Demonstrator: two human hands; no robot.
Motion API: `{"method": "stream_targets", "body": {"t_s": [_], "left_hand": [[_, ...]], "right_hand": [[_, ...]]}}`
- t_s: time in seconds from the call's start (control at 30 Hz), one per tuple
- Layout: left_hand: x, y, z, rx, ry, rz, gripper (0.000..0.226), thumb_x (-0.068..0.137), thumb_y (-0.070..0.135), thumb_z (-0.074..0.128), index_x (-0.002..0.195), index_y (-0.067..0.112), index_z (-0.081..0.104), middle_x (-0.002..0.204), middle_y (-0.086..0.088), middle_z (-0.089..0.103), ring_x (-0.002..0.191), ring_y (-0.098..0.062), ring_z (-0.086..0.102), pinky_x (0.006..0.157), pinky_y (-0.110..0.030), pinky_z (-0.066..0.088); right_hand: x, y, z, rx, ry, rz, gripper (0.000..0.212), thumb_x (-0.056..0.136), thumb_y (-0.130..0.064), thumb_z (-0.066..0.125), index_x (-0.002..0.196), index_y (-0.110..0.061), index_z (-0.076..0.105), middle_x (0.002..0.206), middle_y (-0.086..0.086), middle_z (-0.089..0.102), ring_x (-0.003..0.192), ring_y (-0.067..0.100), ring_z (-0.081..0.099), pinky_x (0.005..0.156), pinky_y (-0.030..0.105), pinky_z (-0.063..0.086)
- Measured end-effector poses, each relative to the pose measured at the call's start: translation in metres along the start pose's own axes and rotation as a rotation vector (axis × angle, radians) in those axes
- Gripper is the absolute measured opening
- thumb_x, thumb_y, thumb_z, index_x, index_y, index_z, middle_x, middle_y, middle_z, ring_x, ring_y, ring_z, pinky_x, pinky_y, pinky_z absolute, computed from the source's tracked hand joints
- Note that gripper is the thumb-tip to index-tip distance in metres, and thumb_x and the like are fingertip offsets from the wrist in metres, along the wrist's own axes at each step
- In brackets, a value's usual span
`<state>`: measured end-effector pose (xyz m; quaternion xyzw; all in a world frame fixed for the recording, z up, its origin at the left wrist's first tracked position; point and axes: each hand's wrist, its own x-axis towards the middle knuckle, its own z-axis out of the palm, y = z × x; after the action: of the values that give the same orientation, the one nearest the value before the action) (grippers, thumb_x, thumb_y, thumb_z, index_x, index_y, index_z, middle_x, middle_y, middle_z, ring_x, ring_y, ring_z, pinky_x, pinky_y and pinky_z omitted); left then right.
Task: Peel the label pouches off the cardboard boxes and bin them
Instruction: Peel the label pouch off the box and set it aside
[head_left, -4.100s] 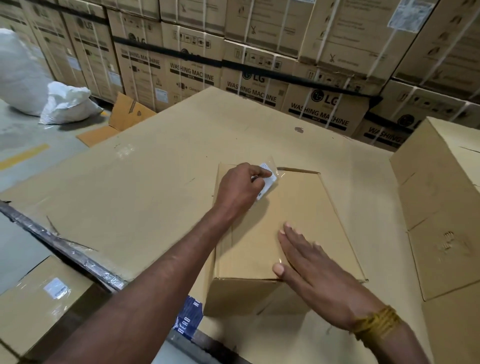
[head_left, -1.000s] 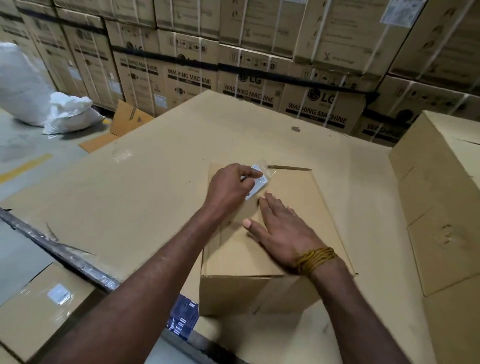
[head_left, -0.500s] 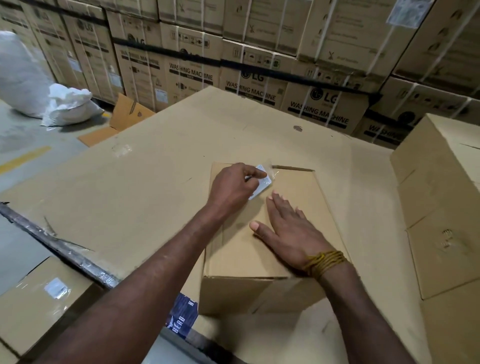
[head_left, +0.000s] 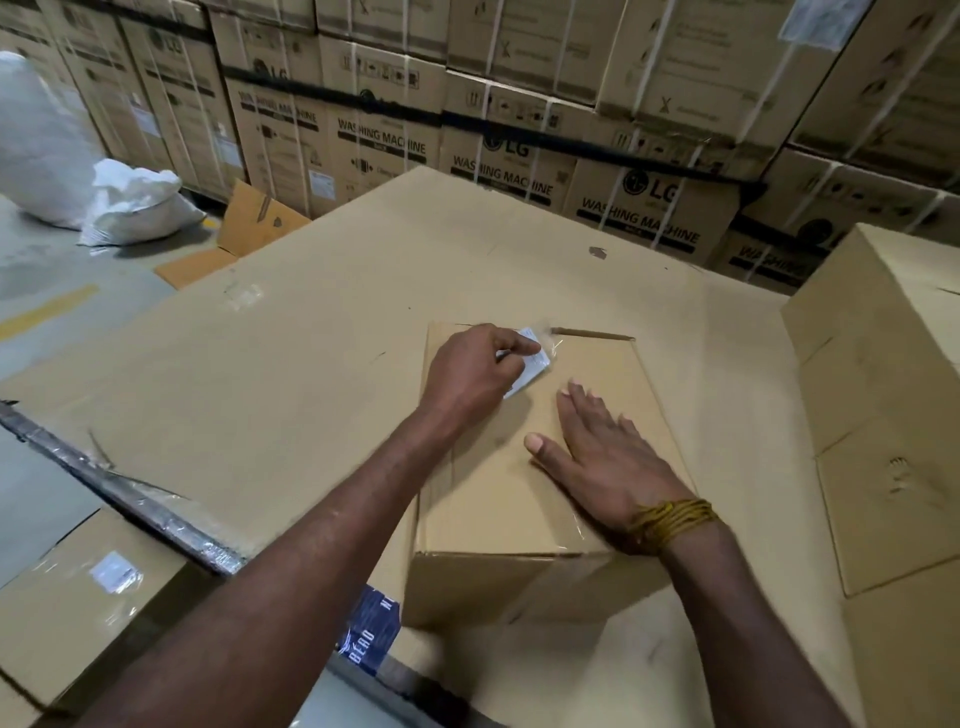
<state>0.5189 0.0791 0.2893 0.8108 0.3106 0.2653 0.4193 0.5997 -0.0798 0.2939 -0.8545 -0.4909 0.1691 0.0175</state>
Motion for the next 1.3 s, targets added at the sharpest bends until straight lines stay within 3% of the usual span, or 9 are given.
{"method": "stream_targets", "body": {"t_s": [0.27,0.57,0.77,1.07,1.17,1.3], "left_hand": [[-0.003,0.000,-0.003,-0.027,-0.002,-0.001,0.038,0.088,0.007,0.051,0.111,0.024,0.077,0.120,0.007,0.071,0.109,-0.010,0.063,0.088,-0.025,0.048],[-0.004,0.001,-0.003,-0.018,0.001,0.006,0.037,0.088,0.007,0.052,0.110,0.024,0.077,0.122,0.007,0.071,0.111,-0.010,0.062,0.088,-0.022,0.047],[-0.003,-0.003,-0.003,-0.025,0.003,0.014,0.038,0.088,0.007,0.052,0.111,0.024,0.077,0.122,0.008,0.070,0.111,-0.008,0.062,0.083,-0.019,0.043],[-0.001,-0.004,0.000,-0.002,0.019,0.016,0.037,0.087,0.009,0.053,0.109,0.026,0.077,0.121,0.010,0.071,0.108,-0.005,0.062,0.078,-0.014,0.042],[-0.003,-0.007,-0.002,-0.019,0.017,0.020,0.038,0.087,0.007,0.052,0.109,0.024,0.077,0.121,0.011,0.071,0.112,-0.004,0.061,0.083,-0.012,0.041],[-0.002,-0.006,-0.001,-0.037,0.019,0.012,0.039,0.087,0.007,0.051,0.110,0.025,0.077,0.121,0.010,0.070,0.111,-0.005,0.062,0.085,-0.019,0.045]], "right_hand": [[-0.082,-0.007,0.013,-0.041,-0.127,-0.027,0.084,0.083,-0.076,0.002,0.149,-0.033,-0.028,0.150,-0.022,-0.040,0.141,-0.005,-0.030,0.120,0.025,-0.011],[-0.002,-0.021,0.005,-0.029,0.003,-0.001,0.087,0.094,-0.071,0.014,0.157,-0.017,-0.012,0.163,-0.001,-0.022,0.151,0.013,-0.015,0.123,0.033,-0.005],[-0.073,-0.028,0.022,-0.075,-0.072,-0.090,0.083,0.091,-0.072,0.009,0.152,-0.027,-0.026,0.153,-0.017,-0.039,0.141,-0.002,-0.029,0.116,0.024,-0.015],[0.004,-0.031,0.008,-0.020,0.037,-0.049,0.084,0.096,-0.069,0.016,0.158,-0.018,-0.009,0.165,-0.001,-0.016,0.152,0.013,-0.011,0.124,0.034,-0.004],[-0.039,-0.035,0.017,-0.014,-0.003,-0.104,0.084,0.094,-0.072,0.013,0.157,-0.024,-0.014,0.162,-0.010,-0.025,0.149,0.005,-0.019,0.119,0.025,-0.009],[-0.091,-0.032,0.018,-0.056,-0.117,-0.129,0.083,0.088,-0.074,0.007,0.152,-0.032,-0.025,0.152,-0.022,-0.039,0.141,-0.005,-0.030,0.114,0.020,-0.015]]}}
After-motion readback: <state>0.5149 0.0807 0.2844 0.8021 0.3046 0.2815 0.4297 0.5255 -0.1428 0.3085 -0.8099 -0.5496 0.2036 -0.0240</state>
